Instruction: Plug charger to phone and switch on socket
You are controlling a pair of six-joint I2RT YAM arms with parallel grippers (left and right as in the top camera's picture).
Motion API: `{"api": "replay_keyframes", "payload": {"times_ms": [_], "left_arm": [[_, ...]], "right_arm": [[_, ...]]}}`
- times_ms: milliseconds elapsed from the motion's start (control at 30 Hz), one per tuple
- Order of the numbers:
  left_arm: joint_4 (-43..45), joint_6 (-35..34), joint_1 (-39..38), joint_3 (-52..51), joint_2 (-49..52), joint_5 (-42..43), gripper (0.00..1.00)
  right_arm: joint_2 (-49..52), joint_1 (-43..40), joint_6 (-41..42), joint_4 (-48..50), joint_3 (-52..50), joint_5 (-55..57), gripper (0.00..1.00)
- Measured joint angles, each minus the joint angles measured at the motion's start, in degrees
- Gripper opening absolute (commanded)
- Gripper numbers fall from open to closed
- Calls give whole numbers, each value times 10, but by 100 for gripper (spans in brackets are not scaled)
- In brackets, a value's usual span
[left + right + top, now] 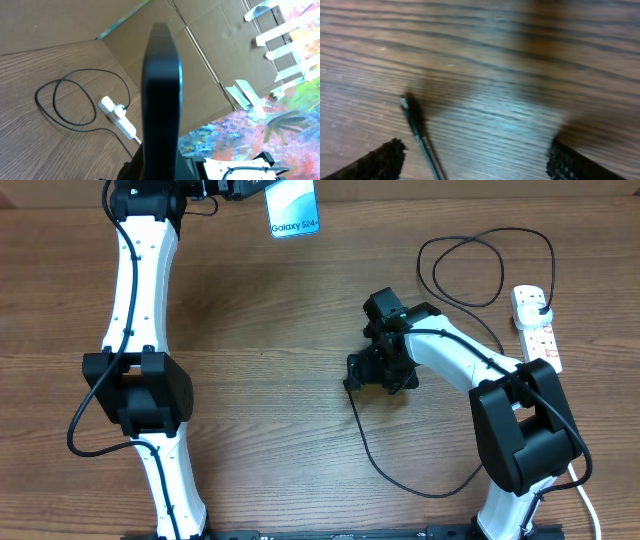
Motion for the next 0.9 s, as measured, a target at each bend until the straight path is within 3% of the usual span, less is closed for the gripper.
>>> {"api": "replay_keyframes", "payload": {"times_ms": [133, 267, 367, 667, 900], "left_arm": [[0, 0, 0, 0, 0, 0, 4], [0, 0, 0, 0, 0, 0, 4], [0, 0, 0, 0, 0, 0, 4], [0, 0, 0, 0, 0, 0, 4], [0, 0, 0, 0, 0, 0, 4]], "right_arm": [[0, 0, -19, 15, 0, -25, 89], [0, 2, -33, 14, 0, -42, 71], [0, 12, -38, 14, 0, -31, 66], [0, 96, -44, 28, 0, 55, 37], [0, 106, -16, 44, 0, 102, 29]]}}
